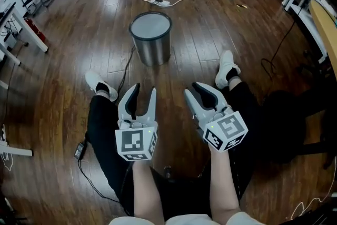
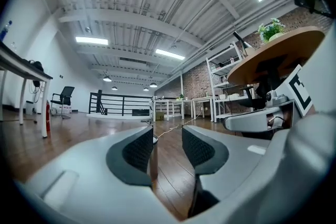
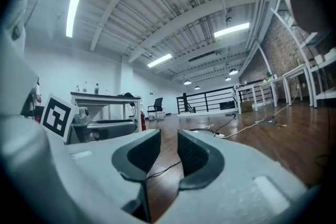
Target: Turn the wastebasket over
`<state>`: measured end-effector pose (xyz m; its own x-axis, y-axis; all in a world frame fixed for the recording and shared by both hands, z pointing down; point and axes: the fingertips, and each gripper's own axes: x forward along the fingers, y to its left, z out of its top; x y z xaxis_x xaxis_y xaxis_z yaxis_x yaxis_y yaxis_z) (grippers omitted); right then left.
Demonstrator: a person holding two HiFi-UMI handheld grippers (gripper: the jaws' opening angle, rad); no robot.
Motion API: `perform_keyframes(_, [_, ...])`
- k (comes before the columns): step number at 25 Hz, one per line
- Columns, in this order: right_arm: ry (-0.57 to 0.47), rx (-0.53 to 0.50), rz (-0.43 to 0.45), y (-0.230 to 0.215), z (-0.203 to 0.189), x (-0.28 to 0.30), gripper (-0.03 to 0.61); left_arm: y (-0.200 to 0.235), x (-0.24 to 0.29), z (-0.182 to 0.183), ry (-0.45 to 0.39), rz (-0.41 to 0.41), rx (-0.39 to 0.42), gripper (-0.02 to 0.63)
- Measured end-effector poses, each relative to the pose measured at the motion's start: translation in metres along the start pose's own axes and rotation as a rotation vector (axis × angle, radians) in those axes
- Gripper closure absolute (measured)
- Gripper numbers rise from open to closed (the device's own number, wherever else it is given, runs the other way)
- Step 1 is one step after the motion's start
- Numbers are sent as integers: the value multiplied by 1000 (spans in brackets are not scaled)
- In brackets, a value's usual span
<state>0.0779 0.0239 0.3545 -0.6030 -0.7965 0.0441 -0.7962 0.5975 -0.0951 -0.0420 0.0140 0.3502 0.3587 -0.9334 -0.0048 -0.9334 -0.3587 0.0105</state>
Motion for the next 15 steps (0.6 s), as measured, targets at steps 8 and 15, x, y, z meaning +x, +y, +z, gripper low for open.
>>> perform_keyframes(8, [-23,-30,-99,42,-5,-114,309,-58,-122,5,-40,23,-44,398])
perform_keyframes(15, [-87,-234,-118,72,20,-177,219,-98,-189,14,-47,82,-28,298])
